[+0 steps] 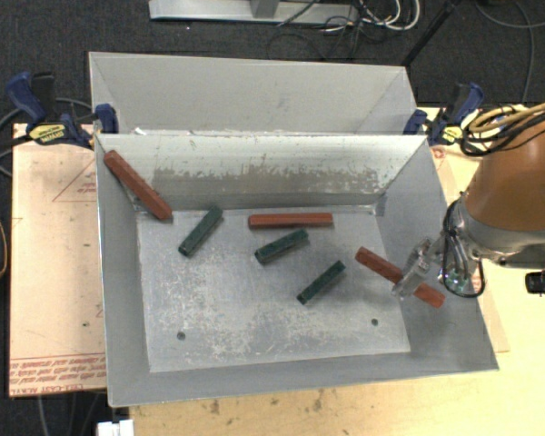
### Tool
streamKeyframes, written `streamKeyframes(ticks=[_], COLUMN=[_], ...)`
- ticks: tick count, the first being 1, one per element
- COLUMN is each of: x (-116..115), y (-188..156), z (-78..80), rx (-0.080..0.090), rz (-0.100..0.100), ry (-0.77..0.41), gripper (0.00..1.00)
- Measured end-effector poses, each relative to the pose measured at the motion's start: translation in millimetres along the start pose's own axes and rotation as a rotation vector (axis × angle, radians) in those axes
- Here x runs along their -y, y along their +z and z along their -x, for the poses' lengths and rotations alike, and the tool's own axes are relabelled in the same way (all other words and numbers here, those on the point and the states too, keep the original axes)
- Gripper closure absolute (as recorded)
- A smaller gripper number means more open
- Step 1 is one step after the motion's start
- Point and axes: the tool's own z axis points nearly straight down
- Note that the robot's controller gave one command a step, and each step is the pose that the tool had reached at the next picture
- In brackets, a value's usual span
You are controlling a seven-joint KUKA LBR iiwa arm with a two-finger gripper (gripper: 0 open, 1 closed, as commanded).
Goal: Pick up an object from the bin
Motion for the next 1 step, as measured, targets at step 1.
streamKeyframes(ticks=[1], x=[-0.9], y=[-18.8], z=[1.0], rx=[-0.003], rz=[-0.001], ry=[-0.003], gripper=[1.00])
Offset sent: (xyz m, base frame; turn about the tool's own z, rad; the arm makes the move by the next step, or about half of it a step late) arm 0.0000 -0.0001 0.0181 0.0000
